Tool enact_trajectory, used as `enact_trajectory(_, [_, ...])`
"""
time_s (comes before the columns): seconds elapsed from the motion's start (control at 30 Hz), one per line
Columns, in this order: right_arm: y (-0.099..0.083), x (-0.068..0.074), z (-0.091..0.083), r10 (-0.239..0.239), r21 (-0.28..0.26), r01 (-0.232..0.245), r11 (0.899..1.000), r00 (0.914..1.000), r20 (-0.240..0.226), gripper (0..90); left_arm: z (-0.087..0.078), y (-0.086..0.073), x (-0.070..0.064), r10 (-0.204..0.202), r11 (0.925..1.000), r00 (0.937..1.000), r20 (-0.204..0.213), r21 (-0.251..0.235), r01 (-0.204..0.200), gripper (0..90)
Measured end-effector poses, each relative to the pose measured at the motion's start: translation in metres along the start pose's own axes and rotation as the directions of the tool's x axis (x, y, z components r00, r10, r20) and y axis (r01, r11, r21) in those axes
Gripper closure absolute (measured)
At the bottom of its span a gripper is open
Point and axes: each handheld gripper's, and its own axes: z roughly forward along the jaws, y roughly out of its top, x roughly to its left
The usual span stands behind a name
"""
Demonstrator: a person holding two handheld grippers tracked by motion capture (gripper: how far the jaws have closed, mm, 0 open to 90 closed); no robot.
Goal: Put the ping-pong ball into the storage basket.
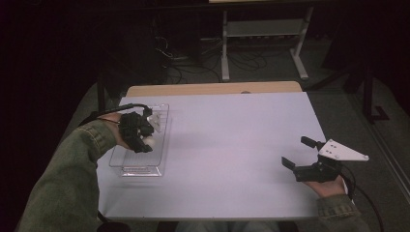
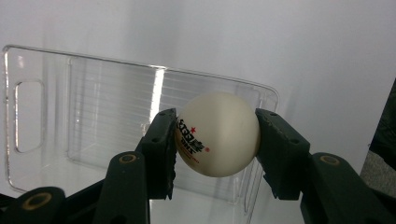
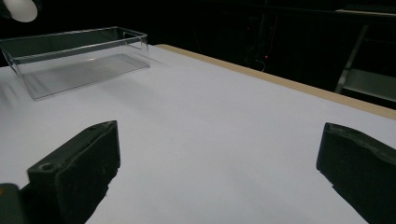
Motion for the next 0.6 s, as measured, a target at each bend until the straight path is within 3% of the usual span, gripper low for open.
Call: enact_trajectory(0.6, [0.0, 0.0, 0.001, -0.006, 0.006, 0.006, 1.0, 1.0, -0.004, 0.0, 0.024, -0.002, -0.002, 0.012, 0.9998, 0.9993, 0.036, 0.013, -0.012, 50.8])
